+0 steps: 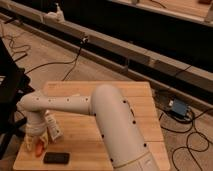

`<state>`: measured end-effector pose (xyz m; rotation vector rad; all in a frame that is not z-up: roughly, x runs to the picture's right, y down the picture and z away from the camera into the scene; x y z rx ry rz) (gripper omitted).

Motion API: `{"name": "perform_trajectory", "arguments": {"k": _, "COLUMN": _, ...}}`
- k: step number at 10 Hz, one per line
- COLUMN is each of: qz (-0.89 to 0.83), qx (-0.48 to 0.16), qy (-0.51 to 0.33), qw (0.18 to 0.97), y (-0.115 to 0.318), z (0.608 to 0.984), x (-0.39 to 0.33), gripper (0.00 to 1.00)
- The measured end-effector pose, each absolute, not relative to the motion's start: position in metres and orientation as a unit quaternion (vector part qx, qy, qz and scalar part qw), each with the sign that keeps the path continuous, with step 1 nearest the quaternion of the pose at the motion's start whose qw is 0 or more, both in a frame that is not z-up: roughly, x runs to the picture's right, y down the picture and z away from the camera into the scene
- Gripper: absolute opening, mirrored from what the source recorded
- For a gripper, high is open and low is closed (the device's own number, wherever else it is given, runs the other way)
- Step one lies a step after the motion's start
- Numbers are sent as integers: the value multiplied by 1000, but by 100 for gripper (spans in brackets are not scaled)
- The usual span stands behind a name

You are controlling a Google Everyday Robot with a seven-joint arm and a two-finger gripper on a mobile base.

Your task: Place the pepper in the ceramic cup

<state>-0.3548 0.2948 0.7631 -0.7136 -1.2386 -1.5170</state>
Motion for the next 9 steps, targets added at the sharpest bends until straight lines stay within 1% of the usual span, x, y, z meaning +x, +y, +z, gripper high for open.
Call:
{"name": "perform_trajectory", "arguments": {"k": 1, "qz": -628, "qx": -296, "qy": -514, "qw": 505, "y": 295, "z": 765, "x": -355, "gripper": 23}}
{"name": "perform_trajectory", "arguments": {"k": 2, "qz": -628, "qx": -296, "qy": -513, "qw": 505, "y": 295, "z": 766, "x": -354, "gripper": 13}}
{"name": "perform_trajectory", "arguments": {"k": 4, "qz": -630, "qx": -293, "qy": -510, "qw": 507, "y": 290, "z": 766, "x": -353, "gripper": 1}}
{"name": "perform_trajectory", "arguments": {"k": 6, "qz": -637, "qx": -261, "qy": -506, "qw": 520, "y": 265, "z": 756, "x": -357, "gripper": 0}}
{"name": "perform_trajectory", "arguments": {"k": 9, "qz": -651, "qx": -195, "qy": -498, "qw": 539, "y": 216, "z": 729, "x": -364, "gripper": 0}}
